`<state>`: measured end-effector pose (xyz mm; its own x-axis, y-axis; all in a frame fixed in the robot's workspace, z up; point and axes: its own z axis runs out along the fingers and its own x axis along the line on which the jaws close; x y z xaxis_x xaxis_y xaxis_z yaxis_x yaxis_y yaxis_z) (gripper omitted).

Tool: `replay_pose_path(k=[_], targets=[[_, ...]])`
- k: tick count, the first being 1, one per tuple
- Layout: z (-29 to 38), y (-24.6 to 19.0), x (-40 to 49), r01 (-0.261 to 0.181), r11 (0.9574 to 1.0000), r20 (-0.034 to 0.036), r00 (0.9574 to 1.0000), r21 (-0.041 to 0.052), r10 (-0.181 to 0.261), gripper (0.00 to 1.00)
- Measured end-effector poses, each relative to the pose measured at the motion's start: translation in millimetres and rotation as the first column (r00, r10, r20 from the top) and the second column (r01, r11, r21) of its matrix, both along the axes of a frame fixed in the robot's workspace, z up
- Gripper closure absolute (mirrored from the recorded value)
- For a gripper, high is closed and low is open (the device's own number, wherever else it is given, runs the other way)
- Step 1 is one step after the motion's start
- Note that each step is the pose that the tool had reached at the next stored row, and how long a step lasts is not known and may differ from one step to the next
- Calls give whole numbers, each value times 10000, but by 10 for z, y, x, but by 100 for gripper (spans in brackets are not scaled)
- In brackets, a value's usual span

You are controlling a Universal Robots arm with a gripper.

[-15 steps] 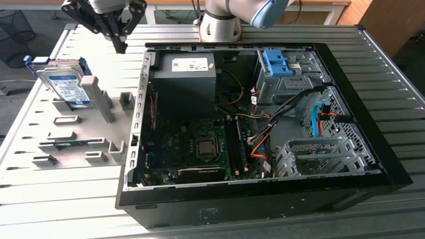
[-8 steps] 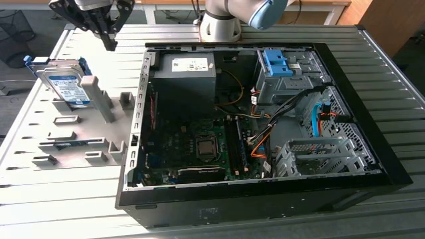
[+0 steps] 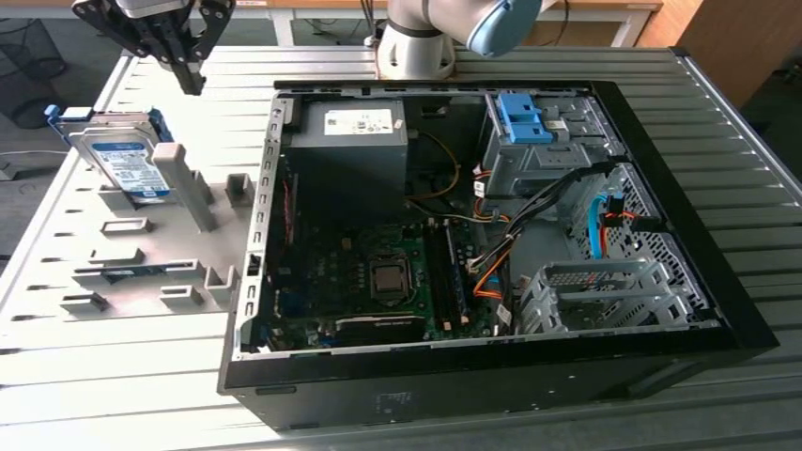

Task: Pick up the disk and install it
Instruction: 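Reach for the disk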

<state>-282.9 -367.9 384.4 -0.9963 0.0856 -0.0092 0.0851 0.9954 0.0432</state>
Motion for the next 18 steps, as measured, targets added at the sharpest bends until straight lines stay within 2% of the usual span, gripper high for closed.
replay_pose_path(k=[8, 14, 17, 18], targets=[[-1, 0, -26, 2, 10000, 0, 10000, 0, -2, 89], [-8, 35, -237, 22, 10000, 0, 10000, 0, -22, 89], [-23, 59, -292, 50, 10000, -10, 10000, 2, -50, 89], [-26, 64, -301, 59, 10000, -36, 10000, 0, -59, 89]])
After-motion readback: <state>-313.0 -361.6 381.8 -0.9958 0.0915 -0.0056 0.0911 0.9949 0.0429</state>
